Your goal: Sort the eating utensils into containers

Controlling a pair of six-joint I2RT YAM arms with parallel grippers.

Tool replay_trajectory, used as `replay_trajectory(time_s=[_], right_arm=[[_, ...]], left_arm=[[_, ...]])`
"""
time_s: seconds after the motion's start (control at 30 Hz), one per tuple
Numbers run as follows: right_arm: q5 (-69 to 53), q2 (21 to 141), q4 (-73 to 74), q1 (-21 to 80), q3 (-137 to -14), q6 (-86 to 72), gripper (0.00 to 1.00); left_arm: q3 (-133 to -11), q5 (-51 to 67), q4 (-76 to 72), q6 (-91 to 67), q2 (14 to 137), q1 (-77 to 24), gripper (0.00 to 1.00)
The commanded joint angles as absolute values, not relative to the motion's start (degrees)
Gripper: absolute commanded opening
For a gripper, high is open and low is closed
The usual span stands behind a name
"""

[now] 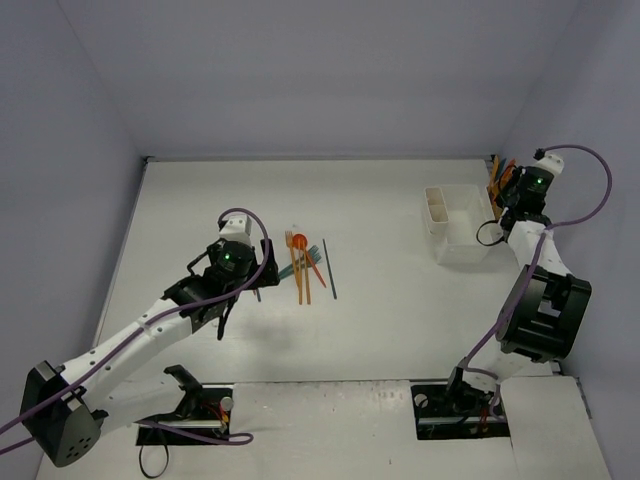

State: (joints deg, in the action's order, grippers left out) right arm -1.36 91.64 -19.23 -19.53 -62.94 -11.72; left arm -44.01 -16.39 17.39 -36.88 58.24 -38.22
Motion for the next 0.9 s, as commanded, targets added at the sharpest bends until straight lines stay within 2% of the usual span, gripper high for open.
replay_trajectory(time_s=[0.0,0.07,0.13,0.3,0.47,0.57,0.73,0.87], right_arm=[[-2.5,87.2,-24.7,-20.0,-63.4,-12.7,0.36],[-2.7,84.8,-22.7,-19.9,-65.2,-13.5,0.44],[-3.6,82.9,-20.6,-19.8,-68.0,-14.8,0.47],[-1.5,76.4,-17.0,-16.0,-70.1,-18.2,0.51],[-0.4,72.4,-15.7,-9.6,-67.5,-19.2,0.53],[-0.3,69.8,-15.1,-5.9,-64.5,-19.6,0.54],[-0.2,66.3,-14.1,-0.9,-60.6,-19.2,0.55],[-1.1,64.5,-12.9,3.0,-57.9,-19.4,0.57]], left_arm=[[-46.5,-15.5,16.0,-38.9,58.3,-38.1,0.86],[-46.8,-15.5,16.0,-39.5,58.2,-38.1,0.86],[-47.7,-15.5,15.8,-40.3,58.1,-38.1,0.86],[-52.0,-14.9,16.5,-41.7,62.9,-39.1,0.86],[-59.1,-14.6,20.1,-46.9,73.5,-40.7,0.85],[-64.8,-13.9,22.6,-50.1,80.3,-42.0,0.79],[-71.2,-11.9,23.8,-55.0,89.6,-43.8,0.57],[-76.9,-10.9,25.7,-57.4,97.1,-45.3,0.52]])
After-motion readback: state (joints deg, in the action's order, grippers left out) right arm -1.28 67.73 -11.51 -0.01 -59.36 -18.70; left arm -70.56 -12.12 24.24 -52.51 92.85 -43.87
